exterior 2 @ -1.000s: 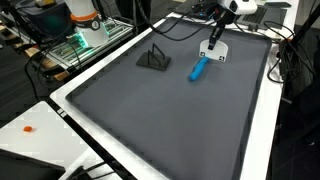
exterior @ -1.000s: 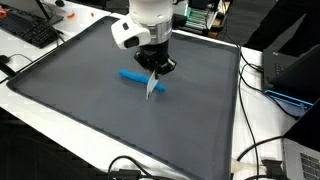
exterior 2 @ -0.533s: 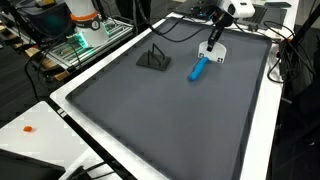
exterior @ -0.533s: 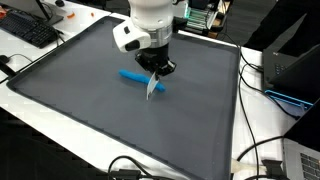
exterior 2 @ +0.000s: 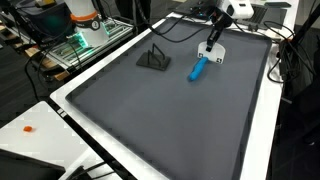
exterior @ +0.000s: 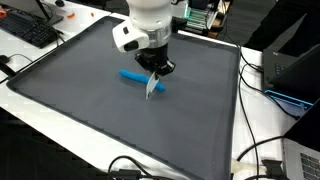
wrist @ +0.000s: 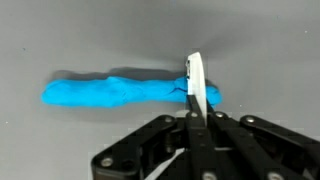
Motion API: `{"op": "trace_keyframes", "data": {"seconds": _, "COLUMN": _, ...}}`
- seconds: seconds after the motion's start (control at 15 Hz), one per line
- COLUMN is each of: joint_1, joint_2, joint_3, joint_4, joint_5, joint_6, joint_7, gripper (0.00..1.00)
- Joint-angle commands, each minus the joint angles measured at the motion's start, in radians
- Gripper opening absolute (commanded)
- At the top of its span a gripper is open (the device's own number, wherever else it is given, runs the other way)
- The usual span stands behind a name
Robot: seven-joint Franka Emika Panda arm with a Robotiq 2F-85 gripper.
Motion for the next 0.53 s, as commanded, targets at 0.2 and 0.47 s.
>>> {"op": "trace_keyframes", "data": {"seconds": 0.2, "joint_1": -0.013, "joint_2": -0.026, "joint_3": 0.013, "joint_4": -0.091, "joint_5": 0.05, "joint_6": -0.042, "joint_7": 0.004, "gripper": 0.01}}
{"op": "trace_keyframes", "data": {"seconds": 0.47, "joint_1": -0.012, "joint_2": -0.042, "joint_3": 0.015, "joint_4": -0.123, "joint_5": 0.07, "joint_6": -0.039, "joint_7": 0.007, "gripper": 0.01}}
